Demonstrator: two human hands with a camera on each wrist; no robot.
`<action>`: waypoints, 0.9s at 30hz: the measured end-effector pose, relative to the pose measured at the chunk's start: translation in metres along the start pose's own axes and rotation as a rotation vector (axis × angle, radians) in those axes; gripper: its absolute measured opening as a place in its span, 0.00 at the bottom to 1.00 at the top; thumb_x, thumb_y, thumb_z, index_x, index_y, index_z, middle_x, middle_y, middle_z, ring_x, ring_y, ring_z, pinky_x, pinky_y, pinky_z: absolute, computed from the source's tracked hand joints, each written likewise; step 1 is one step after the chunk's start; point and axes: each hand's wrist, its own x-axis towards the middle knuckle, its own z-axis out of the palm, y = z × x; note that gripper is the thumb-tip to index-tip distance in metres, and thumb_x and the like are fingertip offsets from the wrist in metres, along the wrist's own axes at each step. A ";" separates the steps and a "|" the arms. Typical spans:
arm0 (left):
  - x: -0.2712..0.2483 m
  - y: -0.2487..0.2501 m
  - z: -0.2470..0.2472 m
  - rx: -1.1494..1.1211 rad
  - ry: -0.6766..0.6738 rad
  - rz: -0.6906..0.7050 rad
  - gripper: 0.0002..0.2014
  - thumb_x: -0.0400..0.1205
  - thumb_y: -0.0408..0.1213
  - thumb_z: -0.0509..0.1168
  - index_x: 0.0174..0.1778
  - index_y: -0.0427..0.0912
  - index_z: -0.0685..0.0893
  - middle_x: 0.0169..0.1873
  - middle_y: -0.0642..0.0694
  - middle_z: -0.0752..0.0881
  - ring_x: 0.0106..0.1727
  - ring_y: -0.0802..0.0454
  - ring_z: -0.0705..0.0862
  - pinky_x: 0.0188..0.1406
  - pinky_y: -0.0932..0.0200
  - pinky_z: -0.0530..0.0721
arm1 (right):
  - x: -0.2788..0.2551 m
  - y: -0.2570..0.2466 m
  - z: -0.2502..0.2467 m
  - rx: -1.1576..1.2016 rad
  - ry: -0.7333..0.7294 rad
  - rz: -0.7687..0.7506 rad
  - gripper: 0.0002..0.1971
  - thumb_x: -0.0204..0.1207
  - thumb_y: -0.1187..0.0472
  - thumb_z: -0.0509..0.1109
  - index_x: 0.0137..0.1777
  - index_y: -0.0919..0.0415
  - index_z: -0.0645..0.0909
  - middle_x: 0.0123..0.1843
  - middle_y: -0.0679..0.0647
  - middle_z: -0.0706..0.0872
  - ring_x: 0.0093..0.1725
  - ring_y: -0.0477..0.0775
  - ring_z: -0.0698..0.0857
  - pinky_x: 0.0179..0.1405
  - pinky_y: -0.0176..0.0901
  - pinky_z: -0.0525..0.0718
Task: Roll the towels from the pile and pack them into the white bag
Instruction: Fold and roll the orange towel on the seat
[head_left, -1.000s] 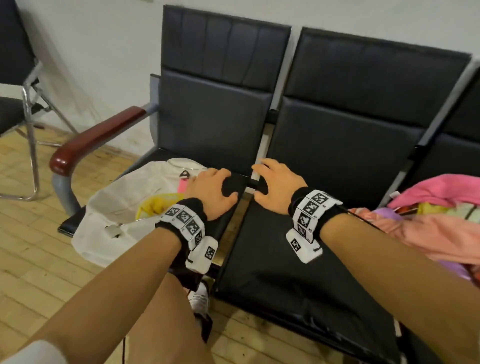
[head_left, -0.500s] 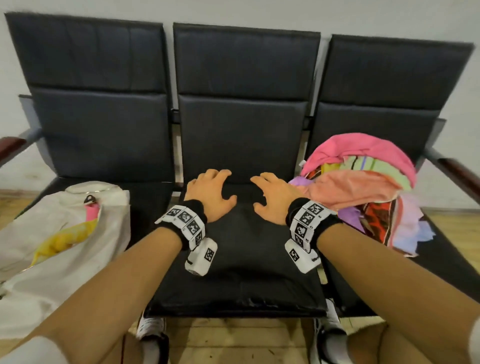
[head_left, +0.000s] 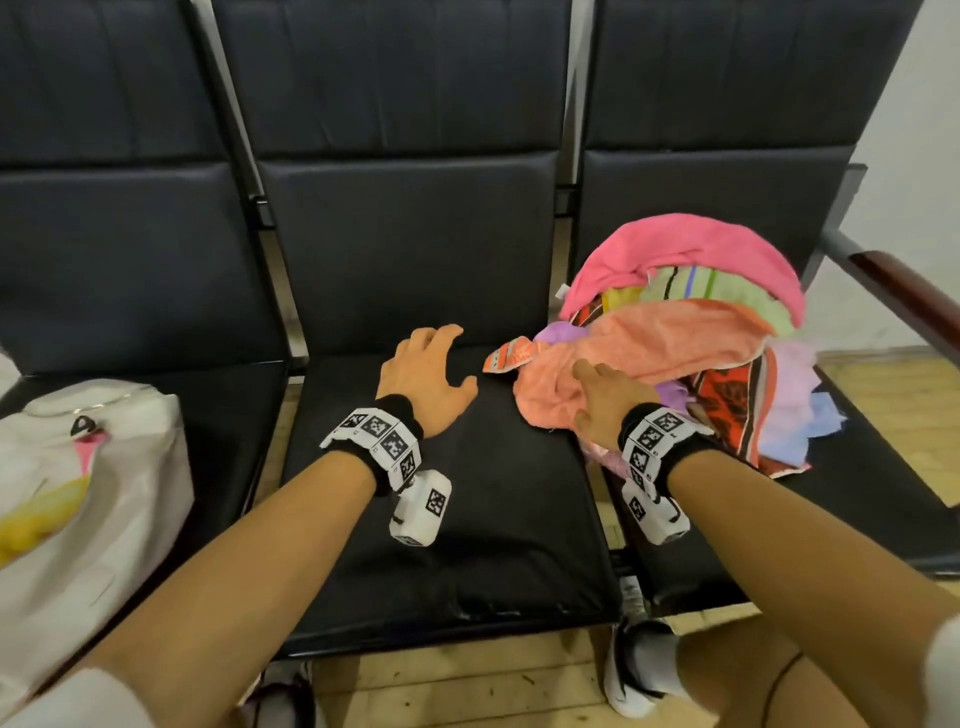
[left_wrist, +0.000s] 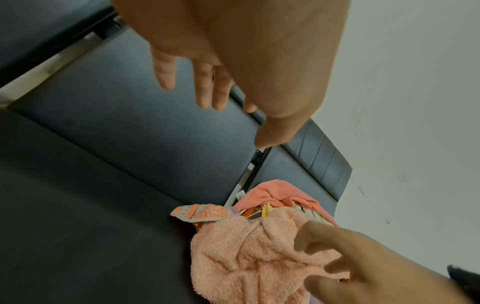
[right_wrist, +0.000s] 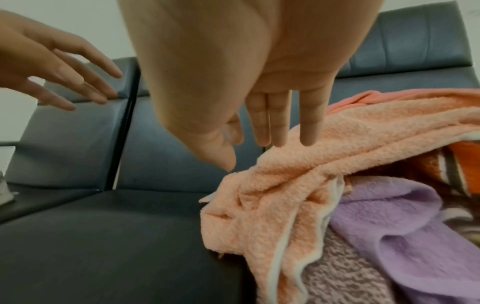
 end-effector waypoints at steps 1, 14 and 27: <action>0.003 0.000 0.004 -0.018 -0.003 -0.010 0.34 0.81 0.51 0.68 0.82 0.53 0.64 0.78 0.45 0.68 0.77 0.42 0.69 0.71 0.43 0.75 | 0.005 0.005 0.004 -0.035 0.002 -0.002 0.27 0.75 0.53 0.67 0.74 0.54 0.66 0.64 0.57 0.76 0.63 0.64 0.78 0.56 0.56 0.82; 0.026 0.008 0.035 -0.107 -0.052 -0.073 0.34 0.81 0.49 0.70 0.82 0.53 0.64 0.79 0.44 0.68 0.78 0.42 0.69 0.72 0.40 0.76 | 0.034 0.048 0.027 -0.226 0.001 -0.021 0.36 0.70 0.57 0.74 0.80 0.57 0.68 0.82 0.57 0.67 0.82 0.60 0.64 0.80 0.57 0.62; -0.009 0.020 -0.012 -0.338 -0.095 0.102 0.42 0.68 0.56 0.79 0.76 0.56 0.68 0.62 0.54 0.82 0.61 0.55 0.81 0.60 0.51 0.83 | 0.000 -0.077 -0.058 0.343 0.420 -0.459 0.13 0.79 0.63 0.64 0.62 0.62 0.80 0.57 0.60 0.79 0.44 0.64 0.84 0.45 0.58 0.83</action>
